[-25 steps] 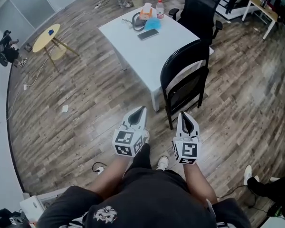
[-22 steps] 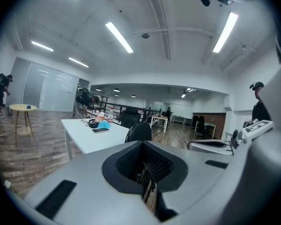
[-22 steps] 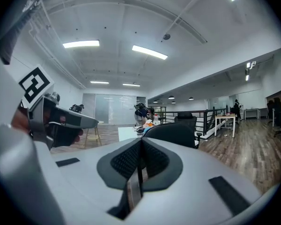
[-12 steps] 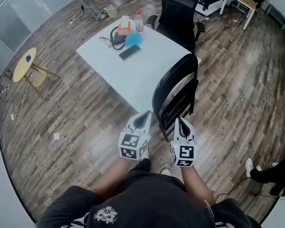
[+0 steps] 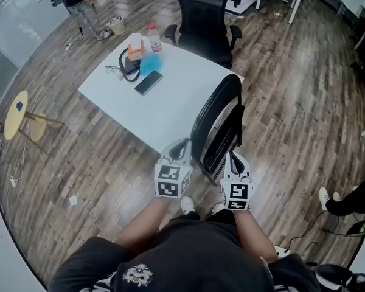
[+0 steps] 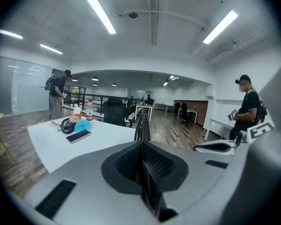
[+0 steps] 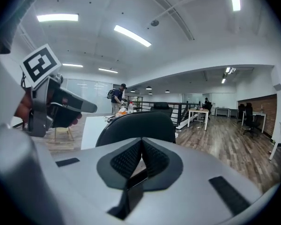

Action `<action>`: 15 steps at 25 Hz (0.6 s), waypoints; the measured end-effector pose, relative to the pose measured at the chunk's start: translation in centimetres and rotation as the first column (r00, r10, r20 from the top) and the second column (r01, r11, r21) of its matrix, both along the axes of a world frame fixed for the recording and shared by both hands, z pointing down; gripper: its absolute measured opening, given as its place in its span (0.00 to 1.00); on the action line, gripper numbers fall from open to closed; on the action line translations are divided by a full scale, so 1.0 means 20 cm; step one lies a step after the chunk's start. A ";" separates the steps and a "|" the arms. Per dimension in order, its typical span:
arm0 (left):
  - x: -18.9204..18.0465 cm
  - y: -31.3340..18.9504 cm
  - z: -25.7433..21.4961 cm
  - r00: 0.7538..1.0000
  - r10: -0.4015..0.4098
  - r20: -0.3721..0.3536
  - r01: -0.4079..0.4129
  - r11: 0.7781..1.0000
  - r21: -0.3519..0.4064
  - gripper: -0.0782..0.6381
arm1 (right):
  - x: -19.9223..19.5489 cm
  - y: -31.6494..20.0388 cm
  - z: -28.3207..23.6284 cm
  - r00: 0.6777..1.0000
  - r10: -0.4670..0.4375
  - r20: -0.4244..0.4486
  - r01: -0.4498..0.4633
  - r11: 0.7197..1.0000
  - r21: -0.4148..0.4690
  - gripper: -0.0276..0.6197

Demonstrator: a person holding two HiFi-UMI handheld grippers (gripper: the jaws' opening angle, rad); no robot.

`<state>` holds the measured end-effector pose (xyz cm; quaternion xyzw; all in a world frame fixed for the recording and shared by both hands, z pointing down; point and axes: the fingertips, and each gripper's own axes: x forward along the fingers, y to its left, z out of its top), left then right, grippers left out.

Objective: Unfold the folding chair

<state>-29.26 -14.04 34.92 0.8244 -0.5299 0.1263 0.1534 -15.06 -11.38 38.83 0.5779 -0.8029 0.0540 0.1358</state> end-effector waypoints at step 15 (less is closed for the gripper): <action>0.25 -0.50 0.10 0.986 0.005 0.166 0.011 0.995 -0.101 0.35 | 0.22 -0.45 0.44 0.985 0.079 0.154 -0.032 0.957 -0.288 0.36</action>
